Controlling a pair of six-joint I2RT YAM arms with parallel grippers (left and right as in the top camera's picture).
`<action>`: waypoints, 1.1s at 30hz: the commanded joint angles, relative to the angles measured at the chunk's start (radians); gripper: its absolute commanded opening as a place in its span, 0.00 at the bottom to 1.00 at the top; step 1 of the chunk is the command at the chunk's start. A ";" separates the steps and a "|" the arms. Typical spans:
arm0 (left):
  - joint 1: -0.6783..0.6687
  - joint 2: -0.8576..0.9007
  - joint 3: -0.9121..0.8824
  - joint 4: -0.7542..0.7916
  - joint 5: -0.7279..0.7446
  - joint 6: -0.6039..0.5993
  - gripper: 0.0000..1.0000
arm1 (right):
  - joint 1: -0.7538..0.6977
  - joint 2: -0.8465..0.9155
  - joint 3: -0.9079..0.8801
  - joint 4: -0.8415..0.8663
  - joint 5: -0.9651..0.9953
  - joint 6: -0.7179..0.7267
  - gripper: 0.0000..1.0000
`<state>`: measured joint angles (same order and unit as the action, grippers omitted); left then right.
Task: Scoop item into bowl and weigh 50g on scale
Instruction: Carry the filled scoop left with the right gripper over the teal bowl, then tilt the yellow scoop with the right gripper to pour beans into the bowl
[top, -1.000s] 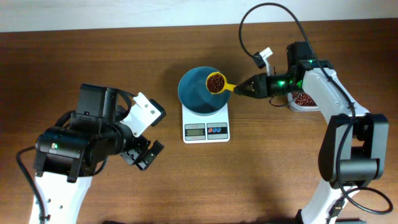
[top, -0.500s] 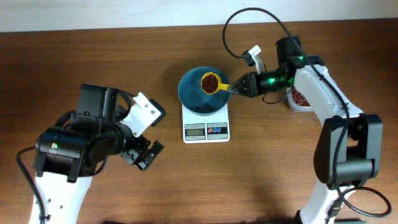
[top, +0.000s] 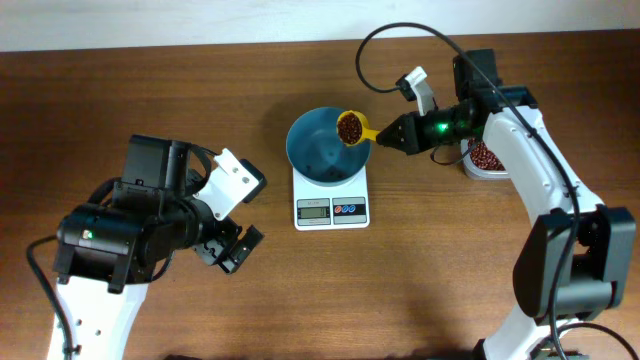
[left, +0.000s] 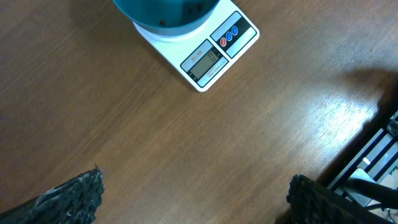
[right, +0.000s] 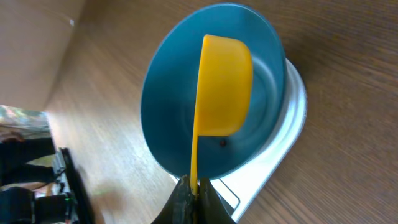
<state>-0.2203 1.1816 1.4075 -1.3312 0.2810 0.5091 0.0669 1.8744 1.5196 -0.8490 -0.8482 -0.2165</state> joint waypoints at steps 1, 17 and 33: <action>0.005 -0.006 0.014 0.002 0.012 0.016 0.99 | 0.039 -0.043 0.024 -0.010 0.076 -0.014 0.04; 0.005 -0.006 0.014 0.002 0.012 0.016 0.99 | 0.138 -0.051 0.063 -0.015 0.259 -0.014 0.04; 0.005 -0.006 0.014 0.002 0.012 0.016 0.99 | 0.150 -0.092 0.087 -0.077 0.328 -0.014 0.04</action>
<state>-0.2203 1.1816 1.4075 -1.3312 0.2810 0.5091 0.1989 1.8332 1.5787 -0.9211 -0.5716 -0.2173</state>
